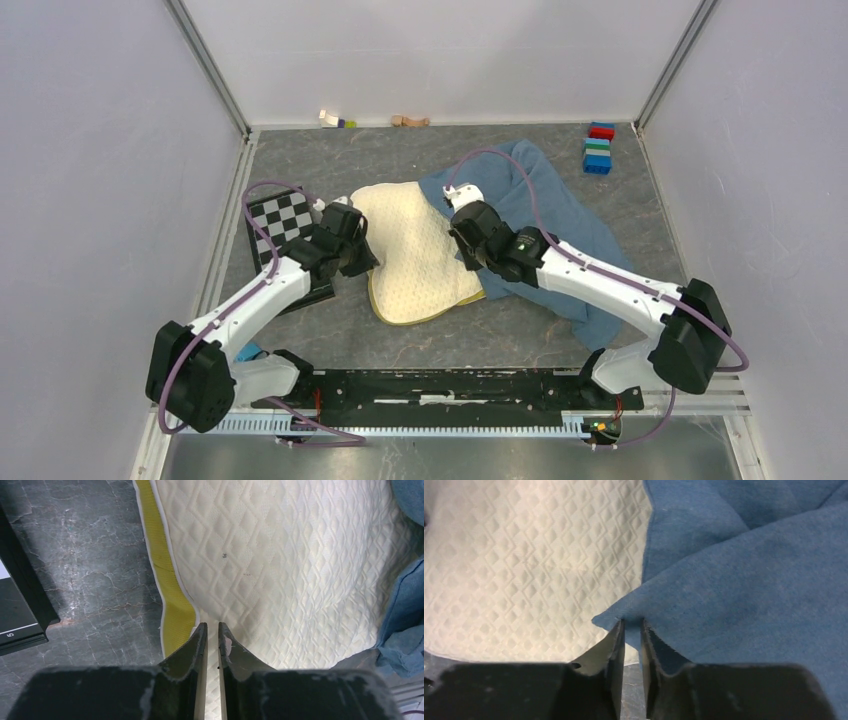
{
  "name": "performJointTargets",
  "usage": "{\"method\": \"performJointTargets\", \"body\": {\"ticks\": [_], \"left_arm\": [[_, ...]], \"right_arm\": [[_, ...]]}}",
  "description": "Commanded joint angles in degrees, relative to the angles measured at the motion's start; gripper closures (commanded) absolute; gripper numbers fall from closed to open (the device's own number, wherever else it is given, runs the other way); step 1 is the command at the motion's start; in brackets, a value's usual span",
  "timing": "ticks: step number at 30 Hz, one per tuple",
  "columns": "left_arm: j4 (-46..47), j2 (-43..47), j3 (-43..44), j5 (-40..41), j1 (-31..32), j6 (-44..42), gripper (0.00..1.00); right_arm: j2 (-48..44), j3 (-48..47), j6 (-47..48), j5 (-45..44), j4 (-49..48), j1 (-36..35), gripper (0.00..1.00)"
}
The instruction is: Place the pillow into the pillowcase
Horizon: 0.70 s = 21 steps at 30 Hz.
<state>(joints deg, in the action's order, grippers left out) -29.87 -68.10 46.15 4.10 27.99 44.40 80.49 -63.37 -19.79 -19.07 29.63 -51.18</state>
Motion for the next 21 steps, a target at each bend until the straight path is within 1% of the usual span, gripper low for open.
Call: {"method": "performJointTargets", "body": {"ticks": [1,4,6,8,10,11,12,13,15,17,18,21], "left_arm": [[-0.22,0.85,1.66,-0.56,-1.21,-4.33,0.82],[-0.94,1.21,1.54,-0.59,-1.99,-4.91,0.84],[-1.65,1.4,1.64,-0.58,-2.7,-5.51,0.86],[-2.26,1.92,1.58,-0.84,-3.44,-6.15,0.88],[-2.47,2.42,1.32,-1.45,-3.96,-6.74,0.88],[-2.65,2.6,1.24,-1.6,-4.08,-6.93,0.88],[-2.71,2.55,1.16,-1.8,-4.17,-6.97,0.88],[-2.68,2.6,1.09,-1.98,-4.17,-7.02,0.88],[-2.72,2.45,1.06,-2.24,-4.24,-7.02,0.87],[-2.74,2.73,0.97,-2.58,-4.21,-6.88,0.87],[-2.73,2.83,0.97,-2.67,-4.2,-6.85,0.87],[-2.91,3.1,0.91,-2.69,-4.2,-6.93,0.87]], "right_arm": [[-0.2,-2.65,-0.36,-7.16,4.07,0.09,0.83],[-0.42,-5.36,0.53,-11.94,6.9,0.62,0.94],[-0.48,-7.65,1.12,-15.62,10.38,2.56,1.0],[-1.93,-8.62,1.7,-16.94,11.52,5.8,1.0],[-4.06,-8.56,3.85,-12.8,8.95,6.99,0.84],[-4.74,-8.24,4.68,-10.5,7.25,6.31,0.72],[-4.91,-8.08,4.76,-9.47,6.54,4.78,0.64],[-4.24,-8.37,4.33,-10.42,6.86,3.1,0.57],[-2.46,-8.94,3.1,-12.7,8.5,-0.23,0.48],[-1.82,-7.61,1.98,-14.05,7.77,-3.49,0.37],[-1.68,-6.88,1.5,-15.09,7.33,-4.83,0.3],[0.47,-6.8,0.18,-18.95,8.29,-7.93,0.19]]}}
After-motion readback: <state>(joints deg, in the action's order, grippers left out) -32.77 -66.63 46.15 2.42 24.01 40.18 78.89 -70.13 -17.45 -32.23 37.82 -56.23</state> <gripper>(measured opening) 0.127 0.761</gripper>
